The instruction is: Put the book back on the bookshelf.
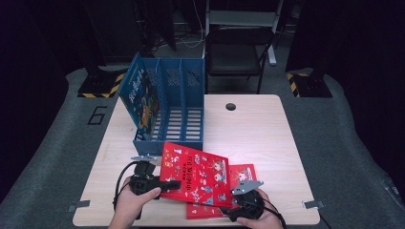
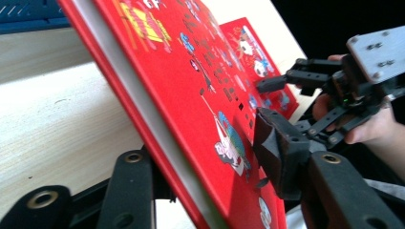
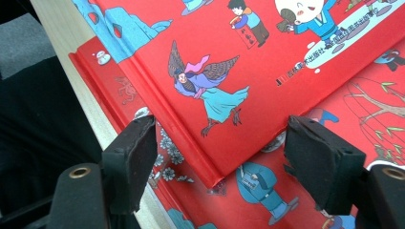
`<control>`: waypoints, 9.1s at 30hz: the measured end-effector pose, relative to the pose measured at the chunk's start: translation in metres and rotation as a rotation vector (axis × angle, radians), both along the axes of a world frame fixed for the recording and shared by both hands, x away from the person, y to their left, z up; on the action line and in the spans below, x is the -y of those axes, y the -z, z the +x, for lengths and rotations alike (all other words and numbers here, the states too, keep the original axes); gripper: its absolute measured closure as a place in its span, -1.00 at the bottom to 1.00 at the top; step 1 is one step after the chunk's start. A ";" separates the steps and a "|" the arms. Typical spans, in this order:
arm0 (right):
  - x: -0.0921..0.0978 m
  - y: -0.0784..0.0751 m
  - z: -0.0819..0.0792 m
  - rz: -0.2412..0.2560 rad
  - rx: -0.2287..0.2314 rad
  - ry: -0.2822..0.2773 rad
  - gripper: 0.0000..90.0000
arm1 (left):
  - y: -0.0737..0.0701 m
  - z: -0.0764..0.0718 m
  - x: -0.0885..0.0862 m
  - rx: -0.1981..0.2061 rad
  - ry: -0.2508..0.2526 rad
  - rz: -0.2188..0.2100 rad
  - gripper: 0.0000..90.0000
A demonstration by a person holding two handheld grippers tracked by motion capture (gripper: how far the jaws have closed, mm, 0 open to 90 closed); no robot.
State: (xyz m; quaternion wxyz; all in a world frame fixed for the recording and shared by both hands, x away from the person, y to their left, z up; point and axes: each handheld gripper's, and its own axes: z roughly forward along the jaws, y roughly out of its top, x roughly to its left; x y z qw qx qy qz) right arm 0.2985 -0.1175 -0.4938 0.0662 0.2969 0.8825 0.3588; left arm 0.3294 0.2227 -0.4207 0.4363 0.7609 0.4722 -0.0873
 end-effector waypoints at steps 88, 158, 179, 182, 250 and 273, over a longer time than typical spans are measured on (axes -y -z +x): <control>-0.073 0.000 0.021 0.131 -0.141 0.022 -0.20 | -0.100 0.034 0.018 0.074 -0.007 0.130 0.54; -0.082 0.005 0.008 0.151 -0.058 0.034 -0.08 | -0.140 0.056 0.053 0.089 -0.010 0.292 0.76; -0.086 0.008 0.011 0.221 -0.104 0.094 0.13 | -0.146 0.066 0.060 0.053 -0.018 0.303 0.76; -0.085 0.008 0.012 0.225 -0.115 0.100 0.18 | -0.145 0.066 0.059 0.046 -0.026 0.296 0.76; -0.082 0.012 0.007 0.338 -0.147 0.176 0.54 | -0.148 0.072 0.055 0.007 -0.064 0.233 0.72; -0.072 0.000 0.009 0.392 -0.078 0.202 0.55 | -0.170 0.073 0.067 0.046 -0.040 0.238 0.71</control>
